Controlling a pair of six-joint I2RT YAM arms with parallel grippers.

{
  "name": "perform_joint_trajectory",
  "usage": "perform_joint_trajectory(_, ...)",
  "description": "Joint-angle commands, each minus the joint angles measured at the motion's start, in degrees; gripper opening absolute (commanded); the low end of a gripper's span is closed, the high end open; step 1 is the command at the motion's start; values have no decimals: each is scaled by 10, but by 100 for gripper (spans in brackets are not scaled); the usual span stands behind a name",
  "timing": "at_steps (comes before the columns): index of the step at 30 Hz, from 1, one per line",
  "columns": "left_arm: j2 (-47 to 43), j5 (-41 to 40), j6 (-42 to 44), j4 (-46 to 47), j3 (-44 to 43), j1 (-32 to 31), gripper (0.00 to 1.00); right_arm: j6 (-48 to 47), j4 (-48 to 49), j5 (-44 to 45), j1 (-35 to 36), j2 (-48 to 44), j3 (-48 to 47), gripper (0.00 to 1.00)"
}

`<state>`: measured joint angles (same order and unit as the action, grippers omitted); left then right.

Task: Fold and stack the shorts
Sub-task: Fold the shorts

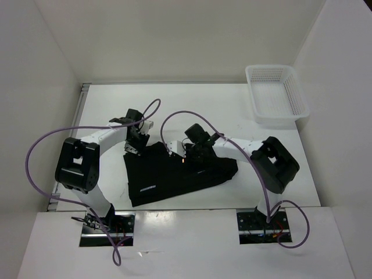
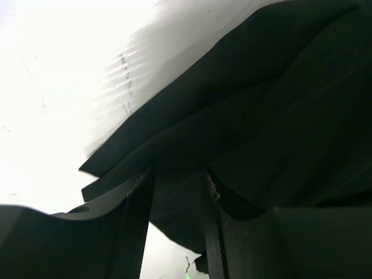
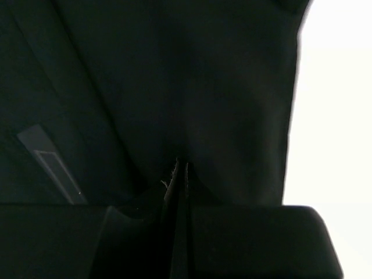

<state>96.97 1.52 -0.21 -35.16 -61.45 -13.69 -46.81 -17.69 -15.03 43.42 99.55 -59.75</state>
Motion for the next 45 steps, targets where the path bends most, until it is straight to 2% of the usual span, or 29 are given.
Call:
perform_joint_trajectory(1,22,27,2,15,-2,9,45,-45,-10,8,14,14,-1,9)
perform_joint_trajectory(6,54,32,2,21,-2,9,45,-107,-21,42,36,9,38,6)
perform_joint_trajectory(8,68,32,2,21,-2,9,45,-130,-43,42,48,-5,54,2)
perform_joint_trajectory(18,119,26,2,-1,-19,9,35,-136,-54,62,66,-93,84,0)
perform_joint_trajectory(27,119,13,2,-6,-9,3,34,-157,-86,40,105,-160,137,0)
perform_joint_trajectory(37,43,-12,2,-44,-8,-2,34,-168,-114,22,117,-223,205,0)
perform_joint_trajectory(41,7,-17,2,-56,-18,-2,35,-208,-155,22,117,-240,205,0)
perform_joint_trajectory(45,-6,-27,2,-76,-24,-13,36,-246,-199,40,128,-295,211,0)
